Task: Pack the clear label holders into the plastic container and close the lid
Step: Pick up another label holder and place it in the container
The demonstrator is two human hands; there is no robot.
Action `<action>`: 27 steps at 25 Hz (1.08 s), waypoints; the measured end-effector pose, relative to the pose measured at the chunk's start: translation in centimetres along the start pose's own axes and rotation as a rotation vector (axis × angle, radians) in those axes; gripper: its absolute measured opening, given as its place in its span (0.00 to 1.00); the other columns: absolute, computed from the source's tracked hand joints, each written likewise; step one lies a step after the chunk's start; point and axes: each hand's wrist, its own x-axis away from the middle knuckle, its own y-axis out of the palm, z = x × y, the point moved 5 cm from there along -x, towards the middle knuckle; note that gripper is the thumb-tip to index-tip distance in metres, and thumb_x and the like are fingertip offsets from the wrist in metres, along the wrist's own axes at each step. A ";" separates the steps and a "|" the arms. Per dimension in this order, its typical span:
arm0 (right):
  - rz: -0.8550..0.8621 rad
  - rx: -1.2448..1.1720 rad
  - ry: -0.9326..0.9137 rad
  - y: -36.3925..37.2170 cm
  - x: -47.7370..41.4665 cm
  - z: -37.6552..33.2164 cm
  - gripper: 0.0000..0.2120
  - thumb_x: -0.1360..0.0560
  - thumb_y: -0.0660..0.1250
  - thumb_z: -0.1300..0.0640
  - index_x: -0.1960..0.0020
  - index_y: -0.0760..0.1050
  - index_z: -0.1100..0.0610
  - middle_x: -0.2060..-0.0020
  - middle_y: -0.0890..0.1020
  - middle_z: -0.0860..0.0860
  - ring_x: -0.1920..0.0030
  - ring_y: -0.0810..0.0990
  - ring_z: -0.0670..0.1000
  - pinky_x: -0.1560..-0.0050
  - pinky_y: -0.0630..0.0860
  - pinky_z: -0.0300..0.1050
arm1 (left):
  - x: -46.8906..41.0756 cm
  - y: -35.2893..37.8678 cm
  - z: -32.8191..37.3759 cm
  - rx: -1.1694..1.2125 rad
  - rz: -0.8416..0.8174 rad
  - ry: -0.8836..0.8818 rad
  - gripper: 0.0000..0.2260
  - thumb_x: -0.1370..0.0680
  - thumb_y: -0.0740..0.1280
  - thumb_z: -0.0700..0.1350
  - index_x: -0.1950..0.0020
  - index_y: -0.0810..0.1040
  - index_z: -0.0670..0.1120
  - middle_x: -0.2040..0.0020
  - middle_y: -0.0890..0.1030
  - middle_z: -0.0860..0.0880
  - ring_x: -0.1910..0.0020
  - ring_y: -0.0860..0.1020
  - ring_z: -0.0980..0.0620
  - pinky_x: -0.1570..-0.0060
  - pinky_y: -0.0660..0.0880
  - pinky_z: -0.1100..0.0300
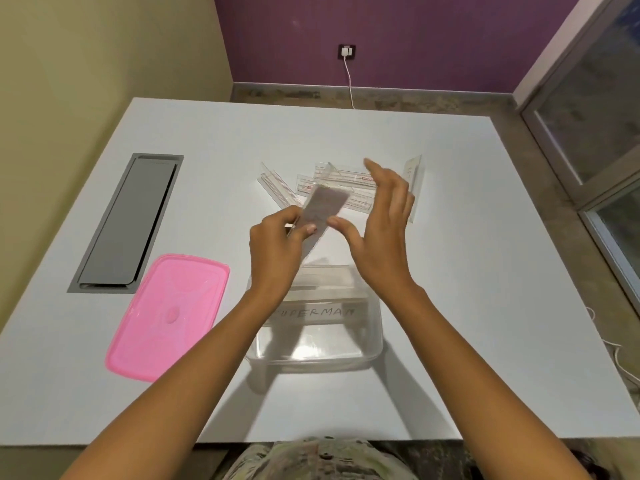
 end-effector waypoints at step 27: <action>-0.981 0.178 0.162 8.5 6.3 9.7 0.31 0.36 0.78 0.60 0.36 0.72 0.51 0.39 0.78 0.48 0.38 0.74 0.50 0.36 0.70 0.46 | 5.2 0.4 -11.0 -0.588 -0.374 0.340 0.15 0.26 0.70 0.38 0.40 0.78 0.46 0.42 0.82 0.50 0.42 0.79 0.50 0.32 0.53 0.58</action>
